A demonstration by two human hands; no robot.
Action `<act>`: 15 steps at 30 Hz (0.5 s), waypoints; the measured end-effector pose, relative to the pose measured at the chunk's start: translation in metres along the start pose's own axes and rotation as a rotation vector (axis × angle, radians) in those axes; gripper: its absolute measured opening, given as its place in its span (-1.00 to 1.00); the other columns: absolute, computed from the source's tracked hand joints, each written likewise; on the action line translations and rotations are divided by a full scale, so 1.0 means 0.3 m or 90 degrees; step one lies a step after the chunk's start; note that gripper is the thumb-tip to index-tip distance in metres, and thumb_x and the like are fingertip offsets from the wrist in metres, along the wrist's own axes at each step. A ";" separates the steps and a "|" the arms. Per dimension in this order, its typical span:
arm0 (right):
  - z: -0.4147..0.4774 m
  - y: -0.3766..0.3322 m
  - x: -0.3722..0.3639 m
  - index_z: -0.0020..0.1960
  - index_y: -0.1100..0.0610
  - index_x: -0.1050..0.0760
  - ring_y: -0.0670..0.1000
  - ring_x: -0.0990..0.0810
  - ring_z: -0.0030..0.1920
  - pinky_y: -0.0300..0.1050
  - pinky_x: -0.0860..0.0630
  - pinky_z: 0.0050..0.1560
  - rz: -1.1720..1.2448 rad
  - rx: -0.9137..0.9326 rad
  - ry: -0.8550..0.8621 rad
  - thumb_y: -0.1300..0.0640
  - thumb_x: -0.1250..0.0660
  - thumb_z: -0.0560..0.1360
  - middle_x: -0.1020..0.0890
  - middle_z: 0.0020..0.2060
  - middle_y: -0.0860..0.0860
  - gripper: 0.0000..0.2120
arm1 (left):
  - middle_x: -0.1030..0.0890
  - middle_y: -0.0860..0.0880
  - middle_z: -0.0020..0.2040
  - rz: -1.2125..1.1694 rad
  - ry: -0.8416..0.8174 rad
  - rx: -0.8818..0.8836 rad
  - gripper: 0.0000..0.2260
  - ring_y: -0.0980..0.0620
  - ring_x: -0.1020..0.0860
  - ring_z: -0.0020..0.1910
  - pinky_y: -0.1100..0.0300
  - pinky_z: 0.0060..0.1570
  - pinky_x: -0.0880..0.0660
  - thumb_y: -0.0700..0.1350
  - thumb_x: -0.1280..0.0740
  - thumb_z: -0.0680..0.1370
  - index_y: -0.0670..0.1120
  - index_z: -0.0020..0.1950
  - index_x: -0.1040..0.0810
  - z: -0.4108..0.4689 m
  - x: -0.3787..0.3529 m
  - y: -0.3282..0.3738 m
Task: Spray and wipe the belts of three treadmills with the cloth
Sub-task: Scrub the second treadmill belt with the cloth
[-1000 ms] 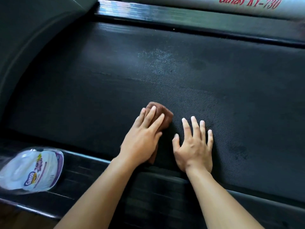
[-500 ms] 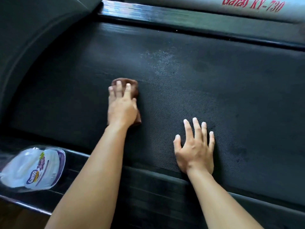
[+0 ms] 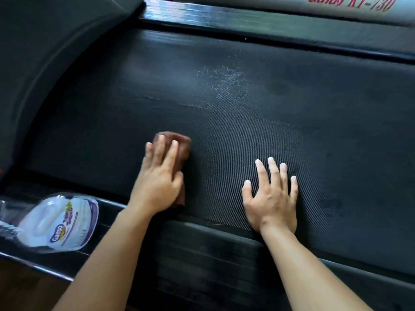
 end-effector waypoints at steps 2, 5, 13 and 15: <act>-0.001 -0.001 0.001 0.57 -0.07 -0.17 0.09 0.00 0.59 0.16 0.11 0.56 0.000 -0.002 -0.001 -0.21 0.03 0.54 -0.12 0.59 -0.01 -0.38 | 0.26 -0.01 0.63 -0.022 0.024 0.105 -0.33 -0.16 0.28 0.59 -0.01 0.57 0.20 0.01 -0.19 0.61 0.03 0.65 0.07 0.064 0.039 -0.052; -0.003 -0.002 0.004 0.57 -0.06 -0.17 0.09 0.00 0.59 0.15 0.12 0.56 0.004 0.000 0.000 -0.21 0.03 0.55 -0.12 0.59 -0.01 -0.38 | 0.23 -0.03 0.63 -0.025 0.050 0.169 -0.30 -0.19 0.27 0.59 -0.06 0.57 0.17 0.01 -0.19 0.59 -0.02 0.65 0.08 0.164 0.057 -0.024; 0.001 -0.002 0.003 0.57 -0.07 -0.18 0.08 0.01 0.59 0.16 0.11 0.56 -0.001 -0.003 -0.002 -0.21 0.02 0.54 -0.12 0.59 -0.02 -0.38 | -0.06 -0.05 0.62 -0.006 0.065 -0.111 -0.41 -0.25 0.11 0.60 -0.10 0.58 0.07 -0.14 -0.24 0.55 0.14 0.57 -0.22 0.148 -0.070 0.242; 0.001 -0.003 0.002 0.56 -0.07 -0.18 0.08 0.00 0.59 0.16 0.10 0.56 -0.004 -0.004 -0.004 -0.21 0.03 0.53 -0.13 0.59 -0.02 -0.38 | -0.10 -0.05 0.63 0.017 0.048 -0.167 -0.47 -0.25 0.07 0.60 -0.10 0.57 0.01 -0.08 -0.21 0.57 0.16 0.55 -0.27 0.076 -0.107 0.246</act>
Point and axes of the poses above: each hand's wrist, its own z-axis towards the middle knuckle, its own x-axis out of the back of the hand, y = z × x, the point moved 2 cm from there along z, towards the middle knuckle
